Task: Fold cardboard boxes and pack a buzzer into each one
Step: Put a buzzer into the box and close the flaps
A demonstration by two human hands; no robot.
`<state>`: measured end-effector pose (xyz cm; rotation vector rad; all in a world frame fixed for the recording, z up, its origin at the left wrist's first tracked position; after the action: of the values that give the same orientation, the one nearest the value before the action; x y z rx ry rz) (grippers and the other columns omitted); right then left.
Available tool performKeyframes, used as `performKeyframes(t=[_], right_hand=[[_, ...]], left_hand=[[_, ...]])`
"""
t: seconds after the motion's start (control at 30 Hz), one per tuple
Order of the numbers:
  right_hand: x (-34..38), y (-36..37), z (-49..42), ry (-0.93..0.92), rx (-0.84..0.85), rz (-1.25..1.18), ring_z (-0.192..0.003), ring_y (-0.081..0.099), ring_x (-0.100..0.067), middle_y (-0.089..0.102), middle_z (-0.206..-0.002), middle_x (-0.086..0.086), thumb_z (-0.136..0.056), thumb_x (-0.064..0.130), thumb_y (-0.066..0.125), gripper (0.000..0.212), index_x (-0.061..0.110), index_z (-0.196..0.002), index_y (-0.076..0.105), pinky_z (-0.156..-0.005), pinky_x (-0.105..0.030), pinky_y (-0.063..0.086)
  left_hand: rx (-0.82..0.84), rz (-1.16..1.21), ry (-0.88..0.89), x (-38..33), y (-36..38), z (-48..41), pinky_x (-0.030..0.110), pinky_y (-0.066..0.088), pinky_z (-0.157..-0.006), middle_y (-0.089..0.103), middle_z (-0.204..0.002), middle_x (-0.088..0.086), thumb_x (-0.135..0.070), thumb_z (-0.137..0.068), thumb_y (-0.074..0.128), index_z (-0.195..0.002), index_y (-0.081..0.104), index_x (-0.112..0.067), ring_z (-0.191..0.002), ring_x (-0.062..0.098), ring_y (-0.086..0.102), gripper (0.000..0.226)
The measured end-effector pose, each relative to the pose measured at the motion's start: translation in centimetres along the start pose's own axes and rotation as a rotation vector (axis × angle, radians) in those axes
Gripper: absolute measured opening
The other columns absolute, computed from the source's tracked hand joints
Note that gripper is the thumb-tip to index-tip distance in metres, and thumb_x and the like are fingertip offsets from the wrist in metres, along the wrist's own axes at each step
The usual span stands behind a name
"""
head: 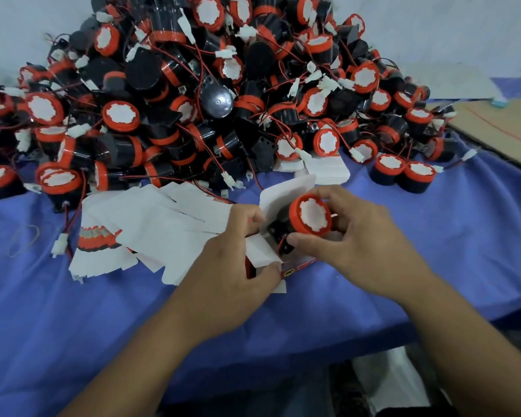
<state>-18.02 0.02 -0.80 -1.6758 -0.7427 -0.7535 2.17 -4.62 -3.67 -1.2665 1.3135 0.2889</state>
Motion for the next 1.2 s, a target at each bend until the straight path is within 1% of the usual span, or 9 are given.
performKeyframes(t=[0.17,0.27,0.43,0.53,0.67,0.77,0.9,1.1,1.2], right_hand=[[-0.1,1.0,-0.3,-0.023,-0.103,0.204,-0.087,0.068,-0.002,0.071,-0.096,0.016,-0.071,0.067,0.072,0.056,0.035,-0.115,0.059,-0.073,-0.026,0.058],[-0.2,1.5,-0.4,-0.054,-0.120,0.263,-0.086,0.065,-0.001,0.068,-0.095,0.018,-0.071,0.073,0.065,0.057,0.036,-0.114,0.056,-0.070,-0.016,0.055],[-0.2,1.7,-0.5,-0.181,-0.070,0.339,-0.096,0.053,-0.001,0.061,-0.109,0.014,-0.084,0.066,0.059,0.057,0.028,-0.126,0.061,-0.082,-0.007,0.041],[0.0,1.2,-0.4,-0.183,0.016,0.360,-0.098,0.056,-0.010,0.062,-0.111,0.009,-0.089,0.060,0.056,0.059,0.022,-0.134,0.058,-0.083,-0.018,0.045],[-0.1,0.7,-0.2,-0.174,-0.011,0.285,-0.098,0.058,-0.001,0.063,-0.112,0.020,-0.088,0.045,0.071,0.039,0.030,-0.122,0.059,-0.085,-0.011,0.045],[-0.2,1.3,-0.1,-0.144,-0.052,0.329,-0.091,0.057,-0.005,0.062,-0.110,0.010,-0.085,0.036,0.078,0.033,0.027,-0.112,0.062,-0.080,-0.012,0.046],[-0.2,1.8,-0.4,-0.100,-0.036,0.408,-0.100,0.059,-0.019,0.061,-0.116,0.002,-0.085,0.031,0.080,0.027,0.016,-0.105,0.069,-0.086,-0.032,0.051],[0.2,1.7,-0.4,-0.133,0.067,0.397,-0.104,0.057,-0.016,0.059,-0.118,0.001,-0.096,0.022,0.068,0.017,0.014,-0.108,0.076,-0.092,-0.028,0.047],[0.2,0.6,0.1,-0.130,0.129,0.317,-0.115,0.052,-0.005,0.056,-0.128,0.008,-0.097,0.008,0.059,0.030,0.019,-0.124,0.067,-0.098,-0.018,0.042]], left_hand=[[-0.055,-0.007,0.045,-0.2,0.4,-0.1,0.024,0.054,-0.072,0.063,-0.112,-0.027,-0.034,-0.083,0.066,-0.120,0.047,-0.048,-0.091,0.005,0.067,0.043],[-0.125,0.010,0.026,0.2,0.8,-0.2,0.017,0.053,-0.076,0.062,-0.111,-0.029,-0.046,-0.084,0.068,-0.120,0.051,-0.042,-0.096,-0.001,0.064,0.040],[-0.197,-0.129,0.052,0.6,0.7,-0.4,0.012,0.046,-0.085,0.062,-0.111,-0.029,-0.035,-0.092,0.068,-0.125,0.060,-0.034,-0.105,-0.006,0.058,0.034],[-0.175,-0.216,0.096,0.2,0.6,-0.5,0.020,0.045,-0.086,0.064,-0.111,-0.019,-0.036,-0.091,0.061,-0.126,0.064,-0.029,-0.102,0.002,0.057,0.036],[-0.056,-0.309,0.083,0.2,0.8,-0.6,0.035,0.049,-0.087,0.065,-0.111,-0.006,-0.042,-0.095,0.050,-0.124,0.066,-0.023,-0.102,0.011,0.057,0.039],[-0.078,-0.286,0.105,0.2,1.0,-0.6,0.028,0.047,-0.088,0.065,-0.112,-0.008,-0.039,-0.096,0.052,-0.124,0.065,-0.024,-0.103,0.010,0.057,0.035],[-0.140,-0.262,0.103,0.2,1.2,-0.6,0.018,0.044,-0.080,0.063,-0.105,-0.008,-0.037,-0.092,0.058,-0.105,0.070,-0.020,-0.095,0.008,0.058,0.025],[-0.096,-0.328,0.123,0.3,1.4,-0.9,0.034,0.048,-0.075,0.056,-0.100,-0.001,-0.033,-0.096,0.054,-0.092,0.073,-0.017,-0.088,0.014,0.056,0.026],[-0.053,-0.401,0.086,0.1,1.6,-1.0,0.040,0.048,-0.071,0.050,-0.099,-0.002,-0.044,-0.096,0.047,-0.090,0.074,-0.021,-0.089,0.015,0.051,0.036]])
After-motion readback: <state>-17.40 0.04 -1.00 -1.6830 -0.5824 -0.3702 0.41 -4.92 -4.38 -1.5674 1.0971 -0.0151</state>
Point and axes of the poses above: each hand's wrist, its own z-axis away from the middle knuckle, its own y-axis out of the palm, x = y × z, the point moved 1 cm from there along -z, towards the middle knuckle
